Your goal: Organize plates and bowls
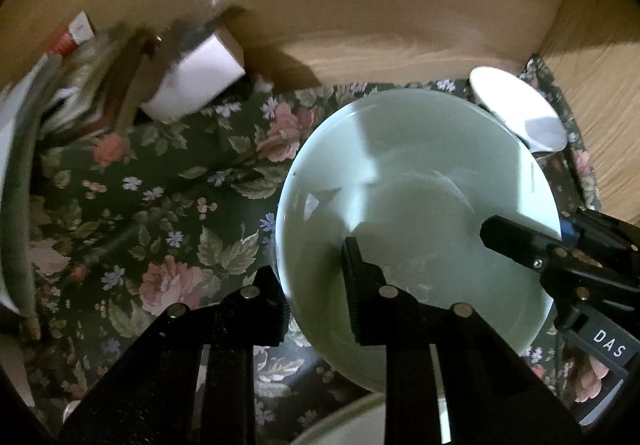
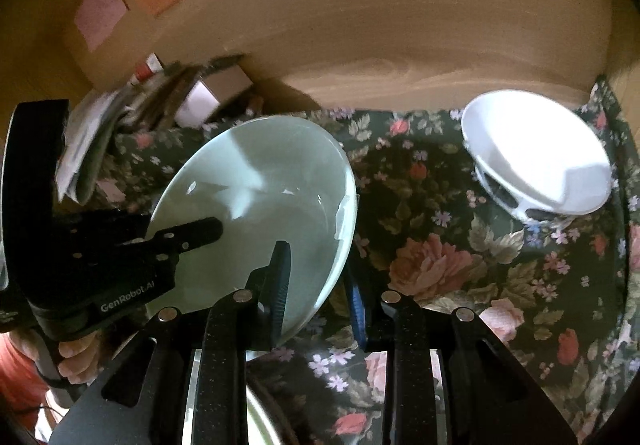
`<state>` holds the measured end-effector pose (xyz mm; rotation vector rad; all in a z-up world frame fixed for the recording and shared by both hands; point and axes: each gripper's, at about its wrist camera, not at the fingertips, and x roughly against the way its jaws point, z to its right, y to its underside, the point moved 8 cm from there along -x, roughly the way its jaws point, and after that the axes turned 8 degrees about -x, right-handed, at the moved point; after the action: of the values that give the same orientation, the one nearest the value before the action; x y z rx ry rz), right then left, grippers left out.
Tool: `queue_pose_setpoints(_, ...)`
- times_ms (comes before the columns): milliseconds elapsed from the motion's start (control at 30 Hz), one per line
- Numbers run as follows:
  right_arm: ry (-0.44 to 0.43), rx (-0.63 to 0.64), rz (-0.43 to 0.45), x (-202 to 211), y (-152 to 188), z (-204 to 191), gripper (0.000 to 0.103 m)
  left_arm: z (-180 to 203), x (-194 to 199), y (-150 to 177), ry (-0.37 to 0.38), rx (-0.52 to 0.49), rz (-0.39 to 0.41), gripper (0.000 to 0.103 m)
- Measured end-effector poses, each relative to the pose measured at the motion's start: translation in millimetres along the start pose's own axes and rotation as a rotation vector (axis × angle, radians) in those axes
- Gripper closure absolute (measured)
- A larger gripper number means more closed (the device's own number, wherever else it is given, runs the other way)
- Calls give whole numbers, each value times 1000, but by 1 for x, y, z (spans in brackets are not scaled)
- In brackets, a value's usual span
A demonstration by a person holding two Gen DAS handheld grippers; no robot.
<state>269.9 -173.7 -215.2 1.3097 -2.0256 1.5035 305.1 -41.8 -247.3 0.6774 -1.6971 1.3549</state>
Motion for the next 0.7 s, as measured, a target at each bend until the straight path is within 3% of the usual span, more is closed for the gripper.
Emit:
queue_pose_setpoints(333, -19, 44, 75, 32, 0, -27, 79, -10, 57, 12, -21, 20, 99, 80)
queue_pose_setpoints(700, -53, 88, 105, 48, 15, -62, 79, -22, 95, 36, -42, 57, 151, 80)
